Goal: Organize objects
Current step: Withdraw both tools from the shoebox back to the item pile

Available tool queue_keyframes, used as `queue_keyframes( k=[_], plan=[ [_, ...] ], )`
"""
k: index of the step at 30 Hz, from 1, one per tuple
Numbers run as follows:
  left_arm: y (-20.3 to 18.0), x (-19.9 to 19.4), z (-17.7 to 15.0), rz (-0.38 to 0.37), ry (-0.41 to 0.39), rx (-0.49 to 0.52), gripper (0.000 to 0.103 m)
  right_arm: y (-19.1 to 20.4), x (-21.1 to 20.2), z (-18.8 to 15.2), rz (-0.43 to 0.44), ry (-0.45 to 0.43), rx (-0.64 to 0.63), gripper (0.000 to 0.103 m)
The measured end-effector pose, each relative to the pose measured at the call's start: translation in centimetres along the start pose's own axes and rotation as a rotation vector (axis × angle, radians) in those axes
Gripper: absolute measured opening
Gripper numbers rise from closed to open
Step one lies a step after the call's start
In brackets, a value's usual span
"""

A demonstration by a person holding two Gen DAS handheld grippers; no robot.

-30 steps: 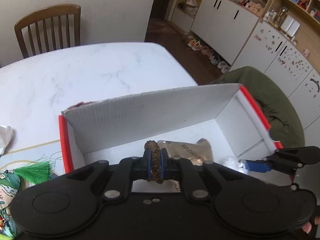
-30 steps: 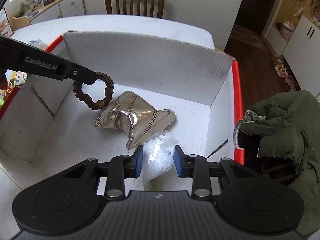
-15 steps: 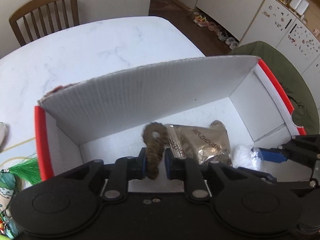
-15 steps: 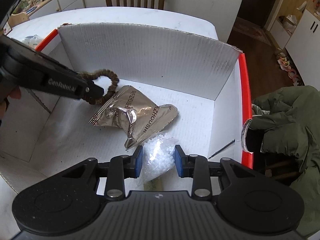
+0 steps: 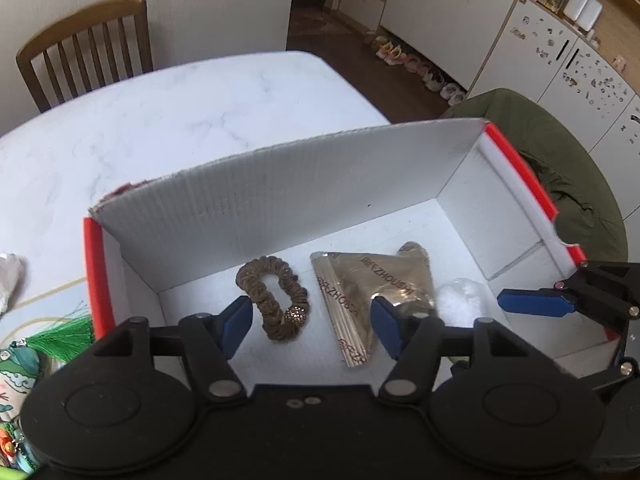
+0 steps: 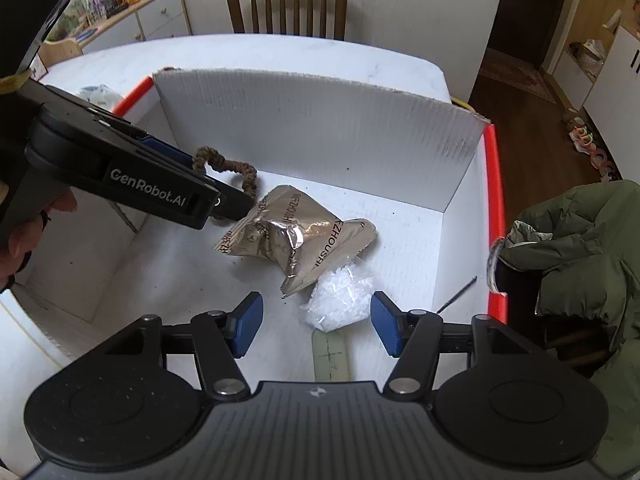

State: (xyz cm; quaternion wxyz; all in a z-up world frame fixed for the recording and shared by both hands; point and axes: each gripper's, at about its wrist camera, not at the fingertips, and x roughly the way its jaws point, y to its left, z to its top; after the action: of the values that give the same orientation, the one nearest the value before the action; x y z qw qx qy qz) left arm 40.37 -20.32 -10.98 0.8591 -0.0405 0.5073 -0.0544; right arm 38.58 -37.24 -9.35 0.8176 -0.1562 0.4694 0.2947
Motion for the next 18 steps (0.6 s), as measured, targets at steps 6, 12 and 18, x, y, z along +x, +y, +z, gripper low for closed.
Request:
queue_keyframes(
  k=[6,12,18],
  plan=[
    [-0.7,-2.5,-0.6,-0.015,-0.063,0.013,0.075,-0.2,-2.3,-0.5,0.013,-0.05,0.033,0.06],
    [-1.4,-5.1,-1.5,-0.033,-0.121,0.027,0.076,0.1,-4.8,-0.8,0.028,-0.104,0.053,0.061],
    [-1.8,-7.9,-2.4,-0.059,-0.18,0.024,0.077,0.7,-7.2,-1.3,0.043,-0.158,0.085,0.061]
  ],
)
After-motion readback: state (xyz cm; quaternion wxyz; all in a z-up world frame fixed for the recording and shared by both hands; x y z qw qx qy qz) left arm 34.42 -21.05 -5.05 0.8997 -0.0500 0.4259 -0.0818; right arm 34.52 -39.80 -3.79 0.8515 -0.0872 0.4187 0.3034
